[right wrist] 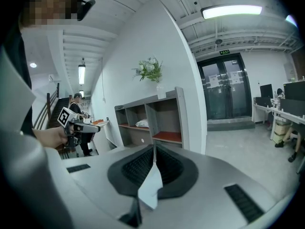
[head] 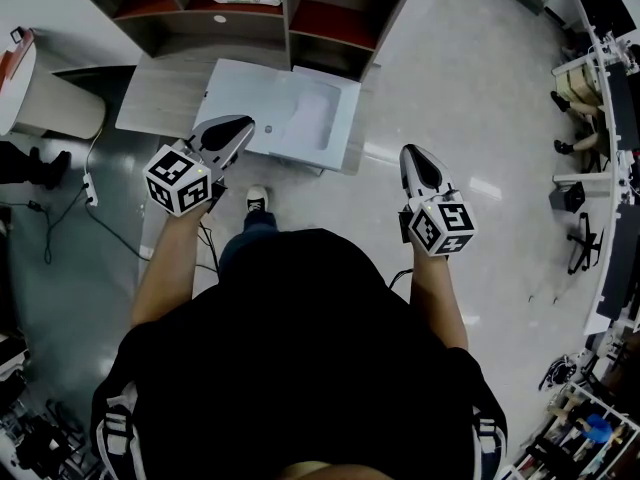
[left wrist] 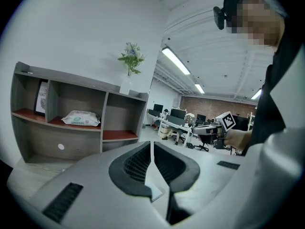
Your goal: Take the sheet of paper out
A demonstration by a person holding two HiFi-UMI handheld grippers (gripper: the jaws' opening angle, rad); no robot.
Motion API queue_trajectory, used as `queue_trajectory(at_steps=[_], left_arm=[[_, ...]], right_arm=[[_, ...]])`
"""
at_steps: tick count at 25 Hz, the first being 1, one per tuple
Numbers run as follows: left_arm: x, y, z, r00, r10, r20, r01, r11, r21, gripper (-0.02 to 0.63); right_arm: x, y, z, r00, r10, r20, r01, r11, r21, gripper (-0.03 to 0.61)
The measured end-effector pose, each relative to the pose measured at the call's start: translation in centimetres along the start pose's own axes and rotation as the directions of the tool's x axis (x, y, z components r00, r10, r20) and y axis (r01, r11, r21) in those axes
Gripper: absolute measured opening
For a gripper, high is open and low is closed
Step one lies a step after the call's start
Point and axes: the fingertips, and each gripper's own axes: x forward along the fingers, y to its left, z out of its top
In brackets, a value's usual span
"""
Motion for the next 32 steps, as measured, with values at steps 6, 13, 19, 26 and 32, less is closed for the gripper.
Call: queue_trajectory(at_steps=[6,13,19,26,32], left_arm=[[-0.1,2.5,0.1,1.000,-0.011,-0.006,0.011,1.000,-0.005,0.040],[-0.1,5.0,0.8,0.999,-0.033,-0.008,0.033,0.999,-0.002,0.040],[0.5,7.2,1.6,0.998,-0.057,-0.012,0.057,0.998,-0.001,0.040],[1.2,9.7,2.3,0.995,-0.094,-0.018,0.094,0.996,0.000,0.040],[1.1,12.4,3.1,0.994,-0.113,-0.016,0.113,0.994,0.001,0.040]], right_arm=[[2.1,0.7,0.4,1.000,-0.015,-0.009,0.015,1.000,-0.002,0.014],[3.8,1.4,1.3,0.999,-0.037,-0.012,0.037,0.999,-0.001,0.014],[5.5,1.7,1.9,0.998,-0.055,-0.018,0.055,0.998,0.006,0.014],[7.9,2.7,2.5,0.998,-0.060,-0.023,0.061,0.998,0.021,0.014],[9.7,3.6,3.2,0.996,-0.079,-0.029,0.080,0.996,0.027,0.014]])
